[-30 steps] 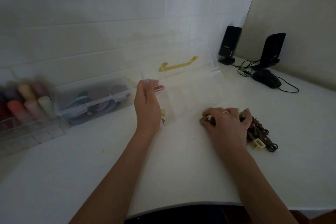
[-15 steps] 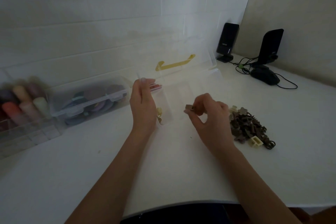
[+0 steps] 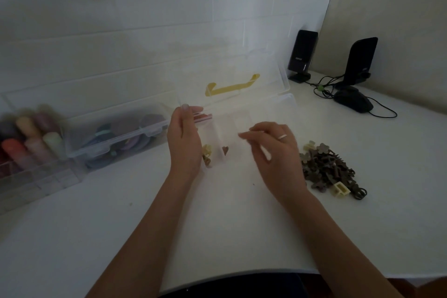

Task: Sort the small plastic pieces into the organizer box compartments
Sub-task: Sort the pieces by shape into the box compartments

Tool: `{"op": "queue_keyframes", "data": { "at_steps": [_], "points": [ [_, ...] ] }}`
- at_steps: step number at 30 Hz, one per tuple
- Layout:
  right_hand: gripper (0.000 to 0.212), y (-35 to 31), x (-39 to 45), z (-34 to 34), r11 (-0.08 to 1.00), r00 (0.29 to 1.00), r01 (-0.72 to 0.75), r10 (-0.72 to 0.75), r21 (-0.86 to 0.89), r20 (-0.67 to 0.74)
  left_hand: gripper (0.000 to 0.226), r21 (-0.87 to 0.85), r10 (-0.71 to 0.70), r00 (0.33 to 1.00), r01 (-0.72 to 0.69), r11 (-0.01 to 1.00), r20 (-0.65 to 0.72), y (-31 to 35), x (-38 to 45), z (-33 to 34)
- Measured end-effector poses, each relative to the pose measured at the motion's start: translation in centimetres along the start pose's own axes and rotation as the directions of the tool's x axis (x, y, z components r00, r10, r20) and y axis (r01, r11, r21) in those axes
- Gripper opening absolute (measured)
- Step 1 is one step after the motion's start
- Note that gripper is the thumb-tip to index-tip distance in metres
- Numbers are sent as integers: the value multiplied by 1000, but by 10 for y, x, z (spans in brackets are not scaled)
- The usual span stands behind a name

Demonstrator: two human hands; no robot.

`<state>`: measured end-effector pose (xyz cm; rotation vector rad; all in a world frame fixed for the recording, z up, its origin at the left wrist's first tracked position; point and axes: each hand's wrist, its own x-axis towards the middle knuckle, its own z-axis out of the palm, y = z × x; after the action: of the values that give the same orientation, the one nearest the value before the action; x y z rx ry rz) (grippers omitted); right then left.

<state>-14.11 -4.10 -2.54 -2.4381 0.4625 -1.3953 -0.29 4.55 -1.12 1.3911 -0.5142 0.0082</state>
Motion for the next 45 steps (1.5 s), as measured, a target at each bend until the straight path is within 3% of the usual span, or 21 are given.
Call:
{"op": "queue_keyframes", "data": {
  "at_steps": [3,8,15,24,29,36,45],
  "points": [
    [24,6,1,-14,992,988,-127,126,-13,-91,35,1,-7,1000,7,1000,-2,-2,2,-2],
    [19,13,-4,-23,939,960,-272,279,-209,6,35,-30,-33,999,33,999,-1,-5,9,-4],
    [12,19,-7,-31,768,843,-428,529,-475,96,33,-49,-21,1000,21,999,7,-9,18,-10],
    [26,17,-6,-26,716,789,-331,567,-615,235,31,-45,-64,998,63,997,-17,-8,18,-11],
    [22,17,-6,-21,744,813,-369,549,-557,193,31,-98,-122,992,118,988,-34,-6,18,-10],
    [18,19,-7,-15,794,841,-395,515,-463,166,34,-61,-94,995,93,994,-27,-9,18,-11],
    [17,13,-9,-8,818,875,-336,454,-467,167,37,-83,-70,997,70,994,-6,-8,17,-8]
  ]
}}
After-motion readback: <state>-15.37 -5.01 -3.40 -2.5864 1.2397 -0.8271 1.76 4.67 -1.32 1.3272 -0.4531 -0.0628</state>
